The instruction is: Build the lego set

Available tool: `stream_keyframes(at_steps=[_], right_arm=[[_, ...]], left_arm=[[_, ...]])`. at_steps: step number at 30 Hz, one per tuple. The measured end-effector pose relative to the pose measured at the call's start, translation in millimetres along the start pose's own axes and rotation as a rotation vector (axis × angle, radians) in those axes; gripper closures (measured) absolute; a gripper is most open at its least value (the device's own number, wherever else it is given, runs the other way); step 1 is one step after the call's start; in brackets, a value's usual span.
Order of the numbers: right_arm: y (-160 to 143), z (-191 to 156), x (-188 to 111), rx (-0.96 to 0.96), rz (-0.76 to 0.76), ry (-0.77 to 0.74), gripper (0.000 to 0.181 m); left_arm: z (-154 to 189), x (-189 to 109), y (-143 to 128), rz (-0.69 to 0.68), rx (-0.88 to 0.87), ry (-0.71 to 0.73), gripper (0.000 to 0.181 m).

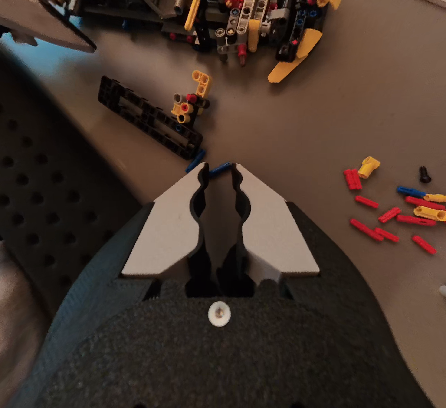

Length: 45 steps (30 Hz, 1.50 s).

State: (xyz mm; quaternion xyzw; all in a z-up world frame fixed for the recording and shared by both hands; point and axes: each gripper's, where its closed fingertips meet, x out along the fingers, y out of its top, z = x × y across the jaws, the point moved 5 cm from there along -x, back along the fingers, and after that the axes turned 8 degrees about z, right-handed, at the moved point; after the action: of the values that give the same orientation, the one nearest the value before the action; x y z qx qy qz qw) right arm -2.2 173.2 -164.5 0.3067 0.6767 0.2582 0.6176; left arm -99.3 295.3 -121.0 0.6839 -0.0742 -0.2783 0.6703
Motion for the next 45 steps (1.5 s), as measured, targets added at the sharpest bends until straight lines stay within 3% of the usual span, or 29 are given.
stream_keyframes(at_steps=[10, 15, 19, 23, 28, 34, 43, 45], right_arm=[[0.3, -3.2, 1.4, -0.016, -0.093, -0.166, 0.157], [0.4, -10.8, 3.3, -0.032, -0.098, -0.161, 0.176], [0.7, -8.8, 3.6, -0.026, -0.079, -0.164, 0.177], [18.0, -11.4, -3.9, 0.088, 0.133, -0.047, 0.178], [61.1, -33.3, -28.2, 0.249, 0.556, 0.264, 0.178], [68.3, -47.0, -19.0, 0.284, 0.576, 0.356, 0.177], [65.9, -53.7, -6.0, 0.302, 0.556, 0.367, 0.177], [65.7, -53.8, -4.7, 0.309, 0.548, 0.378, 0.177]], left_arm=[[2.4, 1.5, -2.7, -0.02, 0.014, -0.008, 0.147], [4.1, 2.5, -4.7, -0.034, 0.028, -0.011, 0.147], [9.0, 5.0, -8.0, -0.059, 0.034, -0.033, 0.147], [15.1, 8.8, -6.1, -0.052, 0.048, -0.037, 0.147], [22.1, 12.9, 3.6, -0.004, 0.106, 0.0, 0.146], [28.8, 8.0, 23.1, 0.124, 0.181, 0.05, 0.147], [30.2, 12.8, 16.6, 0.087, 0.239, 0.073, 0.147], [28.8, 12.9, 16.4, 0.083, 0.268, 0.099, 0.154]])
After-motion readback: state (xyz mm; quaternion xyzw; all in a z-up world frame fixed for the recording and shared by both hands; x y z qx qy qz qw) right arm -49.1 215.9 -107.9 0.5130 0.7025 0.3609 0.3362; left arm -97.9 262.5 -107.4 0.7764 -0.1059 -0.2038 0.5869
